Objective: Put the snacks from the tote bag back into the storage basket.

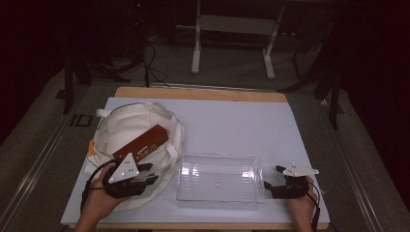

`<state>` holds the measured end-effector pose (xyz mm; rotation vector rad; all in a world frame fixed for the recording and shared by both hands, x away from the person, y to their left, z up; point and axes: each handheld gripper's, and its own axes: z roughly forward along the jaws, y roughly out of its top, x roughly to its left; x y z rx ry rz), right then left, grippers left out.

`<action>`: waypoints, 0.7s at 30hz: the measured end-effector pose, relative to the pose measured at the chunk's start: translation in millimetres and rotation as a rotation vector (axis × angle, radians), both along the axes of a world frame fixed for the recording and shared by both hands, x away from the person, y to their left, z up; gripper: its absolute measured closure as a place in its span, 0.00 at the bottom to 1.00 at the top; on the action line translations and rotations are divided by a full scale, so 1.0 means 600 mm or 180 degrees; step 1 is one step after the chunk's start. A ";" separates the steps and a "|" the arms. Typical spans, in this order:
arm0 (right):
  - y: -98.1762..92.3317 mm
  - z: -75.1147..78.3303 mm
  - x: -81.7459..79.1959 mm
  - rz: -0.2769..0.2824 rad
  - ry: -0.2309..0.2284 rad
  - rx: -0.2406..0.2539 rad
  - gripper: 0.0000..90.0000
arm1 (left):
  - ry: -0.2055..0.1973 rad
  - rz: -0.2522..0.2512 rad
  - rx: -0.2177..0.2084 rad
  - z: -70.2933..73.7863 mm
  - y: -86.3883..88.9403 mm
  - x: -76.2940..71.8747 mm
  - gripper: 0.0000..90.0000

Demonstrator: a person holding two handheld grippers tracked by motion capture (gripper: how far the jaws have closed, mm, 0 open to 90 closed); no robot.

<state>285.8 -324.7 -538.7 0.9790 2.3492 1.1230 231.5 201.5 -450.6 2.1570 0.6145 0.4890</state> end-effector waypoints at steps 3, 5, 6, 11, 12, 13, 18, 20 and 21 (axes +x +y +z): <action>-0.004 0.001 -0.002 0.0024 -0.0034 0.0079 0.17 | -0.0026 0.0025 -0.0031 0.007 0.006 0.002 0.61; -0.008 0.002 -0.004 0.0035 -0.0069 0.0160 0.16 | -0.0038 0.0043 -0.0038 0.011 0.009 0.004 0.61; -0.010 0.003 -0.005 0.0030 -0.0070 0.0202 0.16 | -0.0046 0.0053 -0.0036 0.013 0.010 0.005 0.61; -0.012 0.003 -0.006 0.0055 -0.0105 0.0252 0.16 | -0.0079 0.0084 -0.0012 0.022 0.013 0.010 0.59; -0.012 0.003 -0.006 0.0061 -0.0105 0.0251 0.16 | -0.0084 0.0089 -0.0022 0.023 0.014 0.011 0.59; -0.013 0.003 -0.007 0.0063 -0.0105 0.0255 0.17 | -0.0095 0.0093 -0.0022 0.025 0.015 0.012 0.59; -0.014 0.004 -0.008 0.0060 -0.0120 0.0278 0.17 | -0.0126 0.0137 -0.0074 0.034 0.022 0.014 0.59; -0.014 0.004 -0.008 0.0065 -0.0129 0.0286 0.16 | -0.0144 0.0147 -0.0067 0.038 0.025 0.015 0.59; -0.014 0.004 -0.008 0.0064 -0.0130 0.0282 0.16 | -0.0150 0.0140 -0.0055 0.040 0.027 0.015 0.59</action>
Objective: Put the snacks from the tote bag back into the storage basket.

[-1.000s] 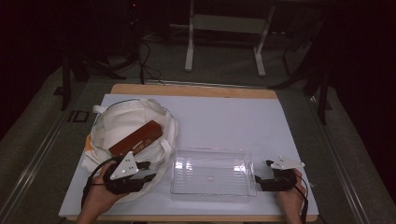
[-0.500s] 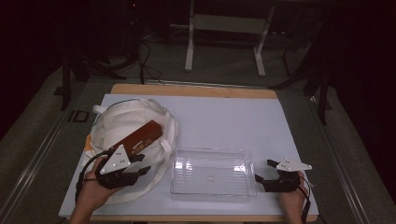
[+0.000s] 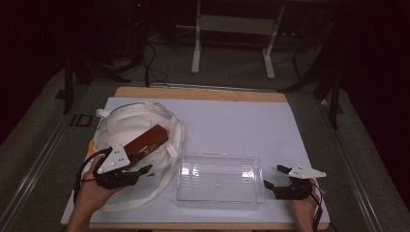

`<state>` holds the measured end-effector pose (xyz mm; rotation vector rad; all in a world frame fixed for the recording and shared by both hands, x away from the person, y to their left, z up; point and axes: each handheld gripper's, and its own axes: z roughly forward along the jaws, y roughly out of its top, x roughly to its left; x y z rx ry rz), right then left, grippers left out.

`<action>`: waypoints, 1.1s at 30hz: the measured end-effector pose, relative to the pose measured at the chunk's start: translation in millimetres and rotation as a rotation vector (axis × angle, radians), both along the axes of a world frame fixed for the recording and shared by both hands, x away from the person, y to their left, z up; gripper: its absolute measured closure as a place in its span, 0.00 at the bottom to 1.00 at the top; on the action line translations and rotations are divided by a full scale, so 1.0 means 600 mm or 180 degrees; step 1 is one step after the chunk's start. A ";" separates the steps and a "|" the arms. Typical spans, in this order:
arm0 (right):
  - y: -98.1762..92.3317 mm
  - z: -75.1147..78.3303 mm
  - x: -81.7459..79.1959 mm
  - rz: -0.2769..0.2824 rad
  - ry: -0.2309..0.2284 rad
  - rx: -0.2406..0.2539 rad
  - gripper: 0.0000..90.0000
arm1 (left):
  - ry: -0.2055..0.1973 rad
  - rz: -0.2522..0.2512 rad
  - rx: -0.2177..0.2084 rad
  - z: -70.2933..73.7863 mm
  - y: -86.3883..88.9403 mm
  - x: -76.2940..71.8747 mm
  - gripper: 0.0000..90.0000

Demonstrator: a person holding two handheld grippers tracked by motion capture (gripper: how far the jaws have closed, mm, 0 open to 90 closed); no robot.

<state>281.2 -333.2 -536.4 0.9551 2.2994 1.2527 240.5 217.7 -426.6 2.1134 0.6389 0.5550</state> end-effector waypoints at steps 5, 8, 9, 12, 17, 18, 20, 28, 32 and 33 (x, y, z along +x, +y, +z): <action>0.001 0.000 0.000 -0.0002 -0.0001 -0.0018 0.16 | -0.0004 0.0027 -0.0011 0.008 0.011 0.005 0.61; 0.001 0.000 0.000 -0.0016 0.0011 -0.0027 0.16 | 0.0004 0.0039 0.0008 0.009 0.016 0.012 0.62; 0.001 0.000 0.001 -0.0018 0.0011 -0.0028 0.16 | 0.0013 0.0053 0.0017 0.009 0.017 0.014 0.62; 0.001 0.000 0.000 -0.0017 0.0008 -0.0028 0.16 | 0.0034 0.0065 0.0031 0.009 0.021 0.021 0.62; 0.002 0.000 0.000 -0.0024 0.0014 -0.0035 0.16 | 0.0053 0.0137 0.0047 0.007 0.028 0.030 0.61; 0.002 0.000 0.000 -0.0025 0.0016 -0.0035 0.16 | 0.0055 0.0157 0.0043 0.006 0.029 0.031 0.60; 0.002 0.000 0.001 -0.0027 0.0016 -0.0037 0.16 | 0.0072 0.0186 0.0045 0.003 0.032 0.033 0.59; 0.003 0.000 0.001 -0.0031 0.0025 -0.0064 0.16 | 0.0147 0.0302 0.0093 -0.009 0.042 0.043 0.55; 0.003 0.000 0.001 -0.0029 0.0020 -0.0072 0.16 | 0.0190 0.0335 0.0134 -0.014 0.047 0.049 0.55; 0.003 0.000 0.001 -0.0027 0.0023 -0.0076 0.16 | 0.0206 0.0345 0.0143 -0.015 0.048 0.050 0.55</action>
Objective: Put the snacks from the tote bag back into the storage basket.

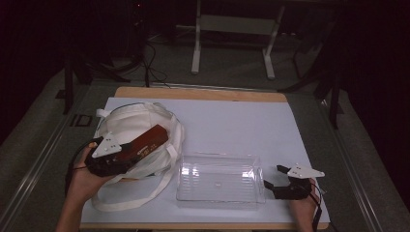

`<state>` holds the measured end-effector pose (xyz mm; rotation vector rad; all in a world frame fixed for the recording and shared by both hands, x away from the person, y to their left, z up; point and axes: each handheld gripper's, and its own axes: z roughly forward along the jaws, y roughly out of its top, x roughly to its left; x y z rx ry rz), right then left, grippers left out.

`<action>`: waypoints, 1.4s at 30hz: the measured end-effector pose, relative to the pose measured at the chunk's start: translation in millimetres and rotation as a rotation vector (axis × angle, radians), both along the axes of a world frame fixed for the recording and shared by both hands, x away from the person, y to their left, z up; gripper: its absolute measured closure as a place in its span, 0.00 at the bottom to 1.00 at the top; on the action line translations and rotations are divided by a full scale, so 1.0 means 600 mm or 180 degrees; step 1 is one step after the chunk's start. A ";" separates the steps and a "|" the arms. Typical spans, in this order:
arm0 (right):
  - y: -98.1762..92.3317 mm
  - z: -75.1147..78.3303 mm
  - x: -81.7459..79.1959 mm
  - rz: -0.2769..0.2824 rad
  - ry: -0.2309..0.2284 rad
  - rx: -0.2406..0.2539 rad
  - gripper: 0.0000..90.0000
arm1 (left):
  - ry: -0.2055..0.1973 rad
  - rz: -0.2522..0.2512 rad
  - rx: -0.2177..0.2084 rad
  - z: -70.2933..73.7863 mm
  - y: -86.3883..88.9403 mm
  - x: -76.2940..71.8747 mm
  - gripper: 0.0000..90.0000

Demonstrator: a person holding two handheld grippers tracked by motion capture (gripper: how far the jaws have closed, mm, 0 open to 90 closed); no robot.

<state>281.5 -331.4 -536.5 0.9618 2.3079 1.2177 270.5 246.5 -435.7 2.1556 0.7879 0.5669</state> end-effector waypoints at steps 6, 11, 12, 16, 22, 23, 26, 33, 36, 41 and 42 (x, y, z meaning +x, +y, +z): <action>0.000 0.000 0.000 0.0000 0.0001 -0.0005 0.16 | 0.0045 0.0045 0.0051 -0.006 0.005 0.008 0.54; 0.001 0.000 0.000 0.0001 0.0003 -0.0013 0.16 | 0.0100 0.0082 0.0048 -0.010 0.011 0.016 0.54; 0.001 0.000 0.000 0.0000 0.0003 -0.0012 0.16 | 0.0116 0.0099 0.0066 -0.010 0.012 0.018 0.54; 0.002 0.000 0.000 0.0009 0.0001 -0.0025 0.16 | 0.0165 0.0164 0.0131 -0.010 0.013 0.025 0.51; 0.002 -0.001 0.000 0.0011 0.0005 -0.0030 0.16 | 0.0238 0.0245 0.0230 -0.013 0.014 0.039 0.47; 0.002 -0.001 0.000 0.0013 0.0006 -0.0033 0.16 | 0.0265 0.0244 0.0244 -0.013 0.015 0.041 0.46; 0.002 -0.001 0.000 0.0013 0.0012 -0.0034 0.16 | 0.0344 0.0265 0.0271 -0.017 0.015 0.048 0.45; 0.003 -0.001 0.000 0.0018 0.0016 -0.0047 0.16 | 0.0579 0.0356 0.0419 -0.028 0.018 0.069 0.39; 0.004 -0.001 0.001 0.0028 0.0010 -0.0069 0.16 | 0.0683 0.0392 0.0434 -0.033 0.022 0.076 0.37; 0.004 -0.001 0.001 0.0034 0.0011 -0.0074 0.16 | 0.0842 0.0399 0.0509 -0.041 0.025 0.082 0.36; 0.004 -0.001 0.001 0.0032 0.0012 -0.0074 0.16 | 0.0874 0.0402 0.0535 -0.044 0.025 0.083 0.36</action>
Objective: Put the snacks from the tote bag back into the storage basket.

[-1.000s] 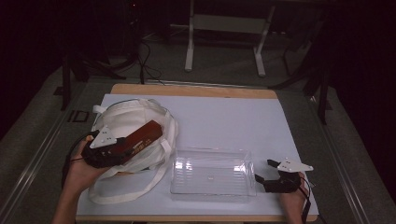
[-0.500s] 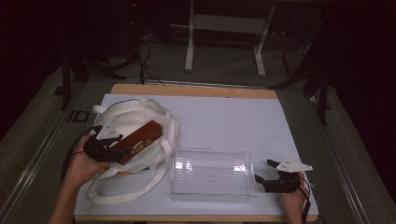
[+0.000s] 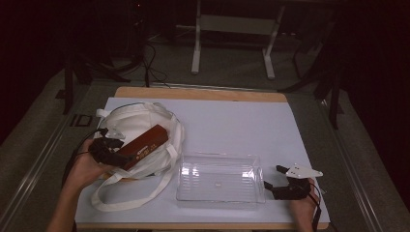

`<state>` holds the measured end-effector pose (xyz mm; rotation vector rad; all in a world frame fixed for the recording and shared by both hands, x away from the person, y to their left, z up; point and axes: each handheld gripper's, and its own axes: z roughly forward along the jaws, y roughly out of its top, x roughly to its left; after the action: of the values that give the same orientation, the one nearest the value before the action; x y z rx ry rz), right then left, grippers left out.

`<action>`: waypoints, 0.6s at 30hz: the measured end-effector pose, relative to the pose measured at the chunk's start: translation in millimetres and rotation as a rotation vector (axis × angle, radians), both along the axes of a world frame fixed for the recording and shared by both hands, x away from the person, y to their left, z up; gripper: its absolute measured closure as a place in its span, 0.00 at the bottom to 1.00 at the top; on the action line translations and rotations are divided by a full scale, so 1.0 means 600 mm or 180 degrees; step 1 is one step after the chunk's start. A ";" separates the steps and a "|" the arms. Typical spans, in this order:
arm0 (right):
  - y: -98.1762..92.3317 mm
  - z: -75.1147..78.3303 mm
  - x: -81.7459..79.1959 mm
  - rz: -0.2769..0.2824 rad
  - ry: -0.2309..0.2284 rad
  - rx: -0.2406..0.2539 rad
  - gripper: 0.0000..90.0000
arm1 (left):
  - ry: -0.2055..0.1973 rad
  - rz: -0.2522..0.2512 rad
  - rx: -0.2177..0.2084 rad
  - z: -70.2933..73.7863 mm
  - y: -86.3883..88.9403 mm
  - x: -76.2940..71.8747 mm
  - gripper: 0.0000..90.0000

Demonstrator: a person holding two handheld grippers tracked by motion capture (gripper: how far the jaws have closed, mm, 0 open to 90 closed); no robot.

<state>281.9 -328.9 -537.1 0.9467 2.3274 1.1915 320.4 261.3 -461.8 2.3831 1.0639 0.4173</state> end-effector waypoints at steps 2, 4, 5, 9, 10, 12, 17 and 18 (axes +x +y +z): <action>0.000 0.000 0.000 -0.0001 0.0000 0.0000 0.16 | 0.0045 0.0006 0.0044 -0.002 0.001 0.002 0.36; 0.000 0.000 0.000 0.0000 0.0000 0.0001 0.16 | 0.0088 0.0025 0.0024 -0.005 0.004 0.005 0.36; 0.000 0.000 0.000 0.0000 0.0000 0.0000 0.16 | 0.0104 0.0040 0.0022 -0.007 0.005 0.006 0.36; 0.000 0.000 0.000 0.0004 -0.0003 -0.0002 0.16 | 0.0197 0.0023 0.0080 -0.013 0.002 0.009 0.39; 0.000 0.000 0.000 0.0003 -0.0001 0.0000 0.16 | 0.0204 0.0009 0.0110 -0.014 -0.001 0.009 0.40; 0.000 0.000 0.000 0.0003 -0.0002 -0.0001 0.16 | 0.0222 0.0019 0.0139 -0.012 -0.005 0.008 0.42; 0.000 0.000 0.000 0.0003 0.0002 -0.0006 0.16 | 0.0308 -0.0057 0.0136 0.001 -0.015 0.005 0.44; 0.000 0.000 0.000 0.0003 0.0002 -0.0006 0.16 | 0.0325 -0.0085 0.0173 0.002 -0.018 0.005 0.44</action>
<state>282.0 -328.7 -537.1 0.9455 2.3291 1.1894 323.4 250.6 -460.7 2.4871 1.0767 0.3218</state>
